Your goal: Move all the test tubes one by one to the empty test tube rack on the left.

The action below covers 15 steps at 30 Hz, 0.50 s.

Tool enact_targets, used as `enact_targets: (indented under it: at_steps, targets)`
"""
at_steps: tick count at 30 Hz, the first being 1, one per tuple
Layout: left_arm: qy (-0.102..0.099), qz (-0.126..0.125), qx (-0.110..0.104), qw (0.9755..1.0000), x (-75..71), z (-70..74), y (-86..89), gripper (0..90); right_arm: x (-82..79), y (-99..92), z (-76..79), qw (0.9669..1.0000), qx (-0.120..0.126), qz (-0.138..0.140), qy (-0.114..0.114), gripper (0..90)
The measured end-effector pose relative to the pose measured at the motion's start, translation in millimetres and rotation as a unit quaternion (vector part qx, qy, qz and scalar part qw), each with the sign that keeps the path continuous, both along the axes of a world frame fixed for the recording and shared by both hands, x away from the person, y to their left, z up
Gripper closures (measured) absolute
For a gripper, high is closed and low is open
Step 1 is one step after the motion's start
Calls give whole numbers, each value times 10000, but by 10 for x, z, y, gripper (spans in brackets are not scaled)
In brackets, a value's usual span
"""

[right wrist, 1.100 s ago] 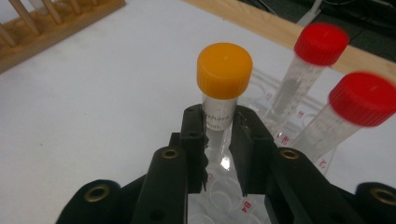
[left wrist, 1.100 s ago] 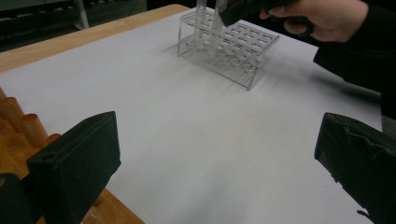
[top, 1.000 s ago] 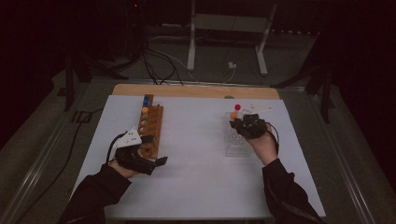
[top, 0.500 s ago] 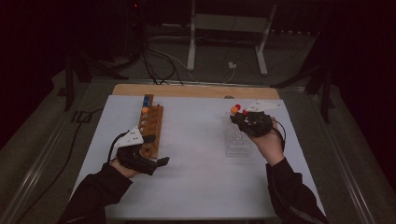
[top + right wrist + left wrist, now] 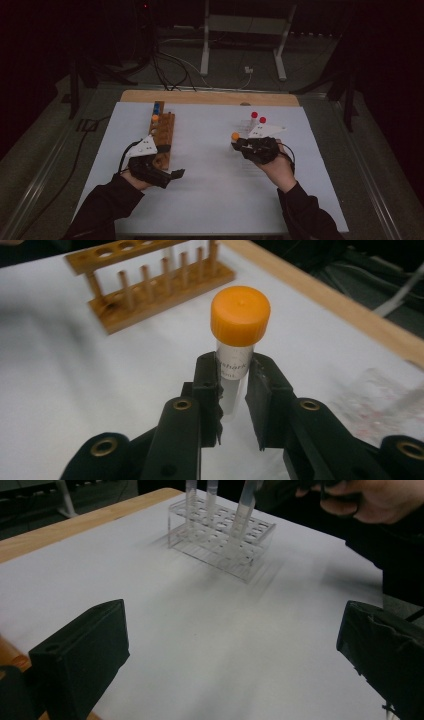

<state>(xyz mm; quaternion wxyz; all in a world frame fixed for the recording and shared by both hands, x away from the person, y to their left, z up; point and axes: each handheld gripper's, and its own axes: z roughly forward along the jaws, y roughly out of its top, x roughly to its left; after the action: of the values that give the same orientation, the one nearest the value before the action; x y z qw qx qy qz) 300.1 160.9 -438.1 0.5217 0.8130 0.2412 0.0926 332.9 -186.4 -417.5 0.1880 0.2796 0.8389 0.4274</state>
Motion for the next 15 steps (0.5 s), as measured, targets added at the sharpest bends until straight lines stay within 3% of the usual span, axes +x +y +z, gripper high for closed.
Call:
enact_targets:
  at_steps: [15]
  targets:
    - [-1,-380,17,9993,0,39,-266,17,-218,247,-274,9977,-144,567,332,754]
